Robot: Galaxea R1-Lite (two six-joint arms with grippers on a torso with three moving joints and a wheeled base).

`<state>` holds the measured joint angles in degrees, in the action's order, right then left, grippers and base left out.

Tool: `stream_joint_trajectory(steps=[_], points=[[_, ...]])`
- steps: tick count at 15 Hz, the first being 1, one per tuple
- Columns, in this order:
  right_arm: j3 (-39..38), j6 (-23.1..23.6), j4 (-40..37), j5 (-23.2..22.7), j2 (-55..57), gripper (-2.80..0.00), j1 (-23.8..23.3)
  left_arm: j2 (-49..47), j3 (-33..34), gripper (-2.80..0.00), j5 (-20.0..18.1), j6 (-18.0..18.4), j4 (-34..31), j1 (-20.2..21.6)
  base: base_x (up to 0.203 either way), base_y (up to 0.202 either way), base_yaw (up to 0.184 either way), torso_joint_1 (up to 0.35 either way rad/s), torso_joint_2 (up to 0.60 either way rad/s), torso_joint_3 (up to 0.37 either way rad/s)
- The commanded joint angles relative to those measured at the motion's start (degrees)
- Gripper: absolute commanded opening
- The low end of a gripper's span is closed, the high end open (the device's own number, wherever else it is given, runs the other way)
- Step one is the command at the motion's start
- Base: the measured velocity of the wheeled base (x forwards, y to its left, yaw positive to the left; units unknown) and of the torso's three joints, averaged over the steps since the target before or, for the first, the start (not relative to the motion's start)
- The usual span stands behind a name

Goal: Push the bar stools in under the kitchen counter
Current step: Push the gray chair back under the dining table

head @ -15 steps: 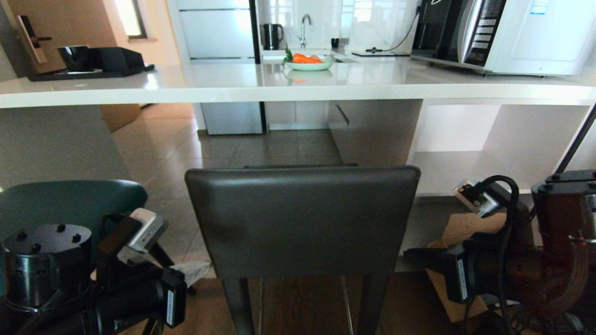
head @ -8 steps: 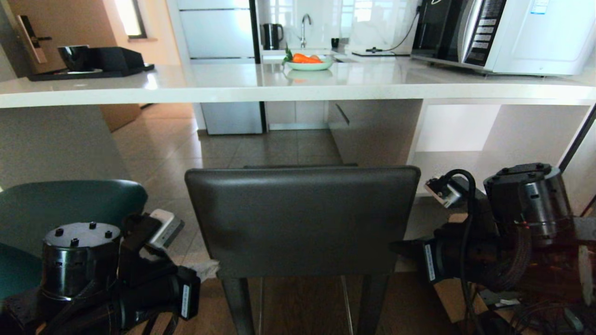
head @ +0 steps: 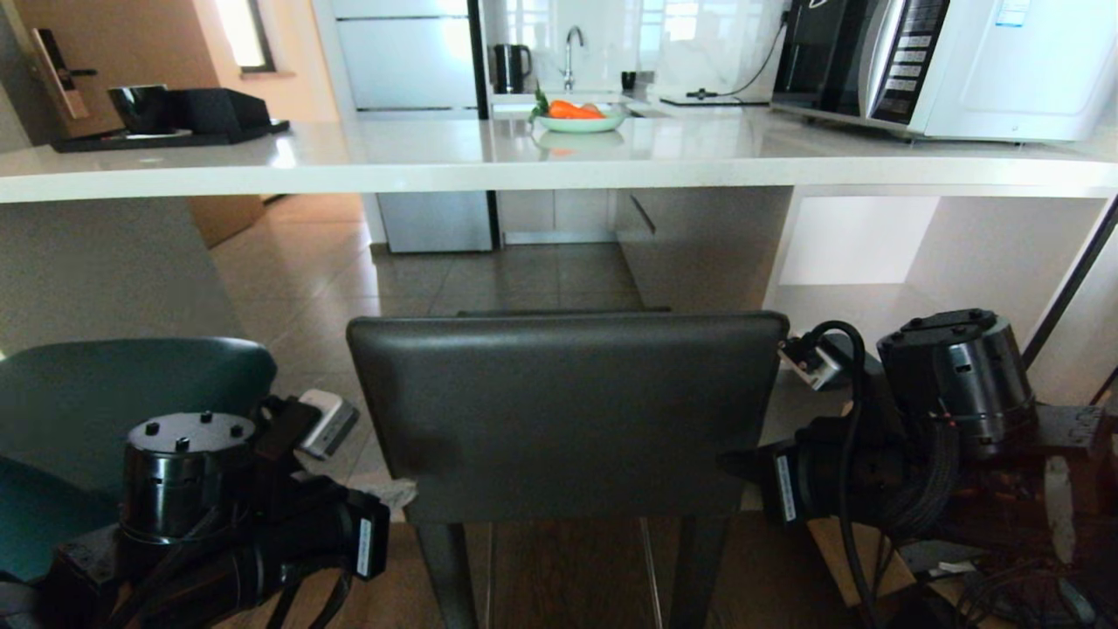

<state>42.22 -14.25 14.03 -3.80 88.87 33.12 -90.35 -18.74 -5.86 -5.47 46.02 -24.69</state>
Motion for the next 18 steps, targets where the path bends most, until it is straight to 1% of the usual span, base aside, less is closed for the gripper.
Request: stream_joint_trajectory(steps=[1,6,18], points=[[-0.10,-0.07,0.19,-0.06,-0.10,-2.80,0.10,-0.45,-0.16,-2.80,-0.02,-0.06,0.30,-0.01,0.055,0.000,-0.003,-0.004,0.01,0.000],[-0.38,-0.07,1.35,0.38,-0.10,-2.80,0.80,-0.62,-0.07,-2.80,-0.02,-0.06,0.30,1.13,0.183,0.000,0.001,-0.001,0.00,0.001],[-0.38,-0.16,1.79,0.46,-0.63,-2.80,0.73,0.00,0.37,-2.80,-0.02,-0.06,0.30,1.48,0.191,0.000,0.001,0.004,0.00,0.002]])
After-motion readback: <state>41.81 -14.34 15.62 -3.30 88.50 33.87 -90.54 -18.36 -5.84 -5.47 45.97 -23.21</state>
